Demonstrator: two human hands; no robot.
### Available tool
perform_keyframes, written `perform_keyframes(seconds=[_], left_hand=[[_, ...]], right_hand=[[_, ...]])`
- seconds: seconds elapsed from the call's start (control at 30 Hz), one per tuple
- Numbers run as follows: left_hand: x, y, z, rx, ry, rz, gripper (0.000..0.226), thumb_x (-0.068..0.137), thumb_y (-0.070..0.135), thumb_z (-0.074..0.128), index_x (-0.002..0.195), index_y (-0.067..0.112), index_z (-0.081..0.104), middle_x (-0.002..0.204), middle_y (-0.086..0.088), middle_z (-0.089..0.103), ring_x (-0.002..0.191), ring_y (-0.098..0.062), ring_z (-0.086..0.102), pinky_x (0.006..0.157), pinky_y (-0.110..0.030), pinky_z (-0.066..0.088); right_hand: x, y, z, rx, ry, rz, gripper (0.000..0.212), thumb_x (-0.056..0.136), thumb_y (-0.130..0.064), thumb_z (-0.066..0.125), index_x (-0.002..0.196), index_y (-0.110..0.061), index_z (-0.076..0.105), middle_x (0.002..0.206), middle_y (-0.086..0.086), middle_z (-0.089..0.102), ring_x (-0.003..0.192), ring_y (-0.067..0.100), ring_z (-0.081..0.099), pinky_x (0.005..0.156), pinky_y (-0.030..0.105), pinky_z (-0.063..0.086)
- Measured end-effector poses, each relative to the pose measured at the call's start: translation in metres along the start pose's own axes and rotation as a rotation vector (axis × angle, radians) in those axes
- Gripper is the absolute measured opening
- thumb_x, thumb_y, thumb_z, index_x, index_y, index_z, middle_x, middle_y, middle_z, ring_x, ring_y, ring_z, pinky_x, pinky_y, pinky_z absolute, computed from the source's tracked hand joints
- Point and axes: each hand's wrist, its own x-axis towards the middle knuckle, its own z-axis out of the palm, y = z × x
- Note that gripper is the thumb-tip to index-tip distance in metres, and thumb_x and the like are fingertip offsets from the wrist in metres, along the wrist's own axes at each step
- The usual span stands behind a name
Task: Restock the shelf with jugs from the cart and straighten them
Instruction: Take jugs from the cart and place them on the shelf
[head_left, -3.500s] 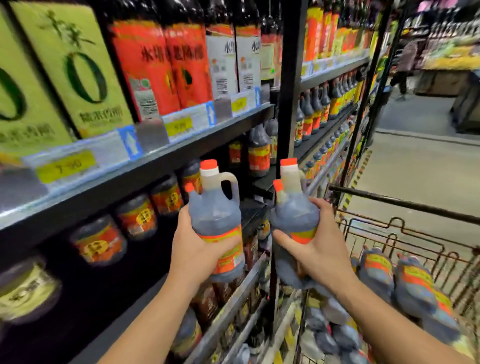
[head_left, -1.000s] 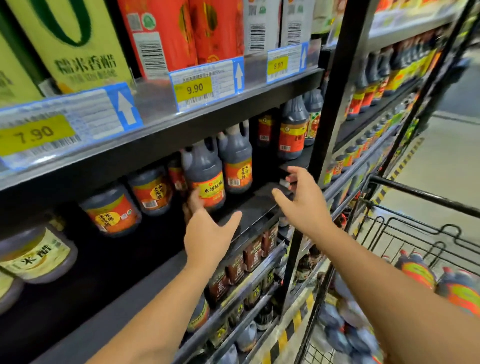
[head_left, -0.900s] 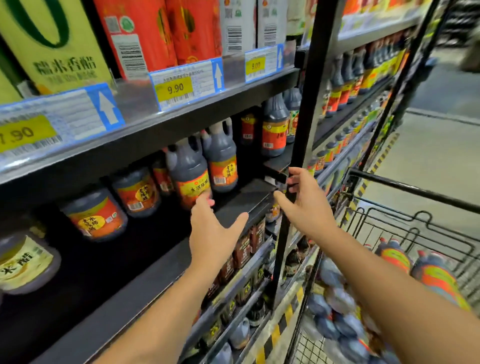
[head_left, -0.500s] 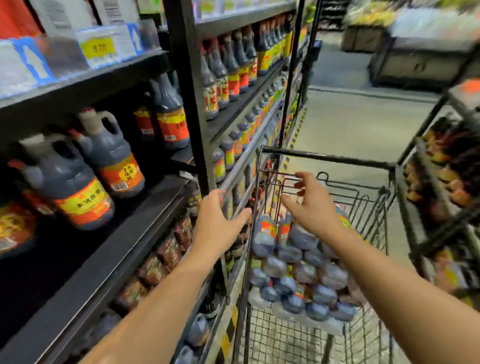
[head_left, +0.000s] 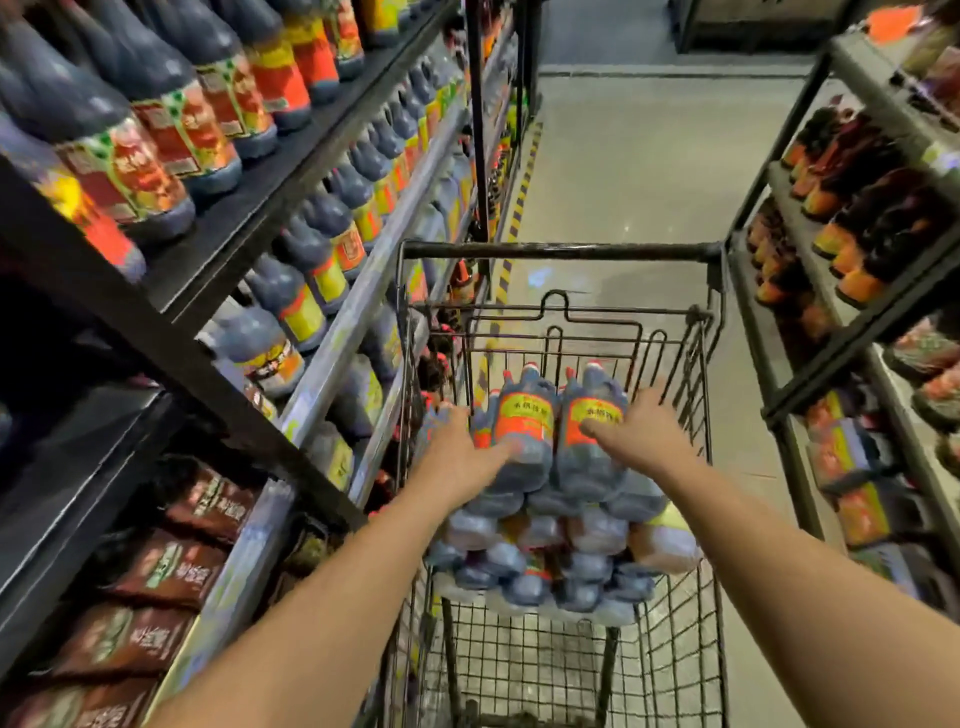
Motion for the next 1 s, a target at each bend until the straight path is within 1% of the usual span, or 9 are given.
perform_keyframes(seconds=[0.07,0.1,0.23,0.4,0.57,0.7,0.8,0.87,1.0], left_hand=[[0.018,0.001,0.015,-0.008,-0.019,-0.033,0.085,0.085,0.054,0.067,0.151,0.019,0.028,0.151,-0.002,0.039,0.129,-0.021,0.045,0.086,-0.028,0.034],[0.027,0.002,0.021,-0.009,-0.023,-0.056,0.082,0.086,0.052,0.067,0.151,0.018,0.029,0.149,-0.003,0.041,0.125,-0.019,0.046,0.084,-0.027,0.033],[0.061,0.007,0.042,-0.039,-0.041,-0.162,0.079,0.086,0.054,0.065,0.147,0.016,0.034,0.145,-0.004,0.046,0.127,-0.025,0.049,0.091,-0.034,0.043],[0.093,0.008,0.06,-0.051,-0.026,-0.259,0.082,0.085,0.055,0.066,0.147,0.012,0.034,0.143,-0.009,0.048,0.124,-0.03,0.052,0.099,-0.04,0.045],[0.106,0.013,0.072,0.018,0.005,-0.339,0.105,0.075,0.059,0.073,0.153,0.01,0.021,0.145,-0.009,0.046,0.125,-0.029,0.051,0.084,-0.034,0.043],[0.114,0.025,0.074,0.065,-0.017,-0.378,0.11,0.069,0.054,0.081,0.15,0.006,0.023,0.136,-0.012,0.05,0.11,-0.031,0.057,0.08,-0.036,0.048],[0.118,0.033,0.077,0.142,-0.023,-0.363,0.113,0.064,0.052,0.087,0.146,0.003,0.026,0.136,-0.013,0.049,0.118,-0.032,0.055,0.092,-0.04,0.05],[0.12,0.035,0.08,0.16,-0.043,-0.352,0.111,0.061,0.048,0.09,0.142,0.002,0.03,0.132,-0.015,0.053,0.117,-0.032,0.056,0.097,-0.042,0.05],[0.118,0.034,0.079,0.088,-0.021,-0.34,0.086,0.06,0.035,0.092,0.127,0.005,0.048,0.113,-0.013,0.063,0.099,-0.029,0.065,0.089,-0.043,0.056]], right_hand=[[0.019,0.005,0.007,-0.011,-0.091,0.052,0.062,0.068,-0.056,0.068,0.107,-0.01,0.058,0.101,0.017,0.062,0.095,0.033,0.062,0.082,0.043,0.053],[0.028,0.006,0.01,-0.01,-0.131,0.064,0.079,0.065,-0.062,0.066,0.121,-0.009,0.055,0.114,0.02,0.061,0.105,0.035,0.06,0.09,0.046,0.052],[0.05,0.007,0.021,0.022,-0.184,0.111,0.126,0.056,-0.079,0.067,0.151,-0.011,0.019,0.146,0.018,0.039,0.132,0.037,0.042,0.106,0.048,0.041],[0.064,0.01,0.028,-0.061,-0.176,0.093,0.124,0.053,-0.078,0.07,0.149,-0.015,0.023,0.146,0.015,0.038,0.133,0.036,0.04,0.105,0.05,0.04],[0.062,0.017,0.028,-0.079,-0.127,0.105,0.112,0.052,-0.076,0.065,0.137,-0.01,0.037,0.131,0.013,0.052,0.12,0.033,0.052,0.096,0.045,0.049],[0.055,0.025,0.02,0.02,-0.093,0.101,0.108,0.041,-0.079,0.064,0.126,-0.014,0.048,0.119,0.009,0.061,0.108,0.029,0.061,0.089,0.042,0.053],[0.049,0.033,0.008,0.074,-0.04,0.087,0.109,0.036,-0.078,0.062,0.122,-0.013,0.045,0.115,0.008,0.059,0.101,0.029,0.062,0.084,0.045,0.054],[0.045,0.039,0.0,0.157,-0.022,0.059,0.104,0.038,-0.072,0.065,0.119,-0.012,0.04,0.114,0.009,0.057,0.097,0.029,0.062,0.082,0.046,0.055],[0.039,0.045,-0.011,0.239,0.011,0.0,0.102,0.04,-0.067,0.071,0.12,-0.015,0.035,0.115,0.005,0.054,0.095,0.026,0.062,0.081,0.047,0.055]])
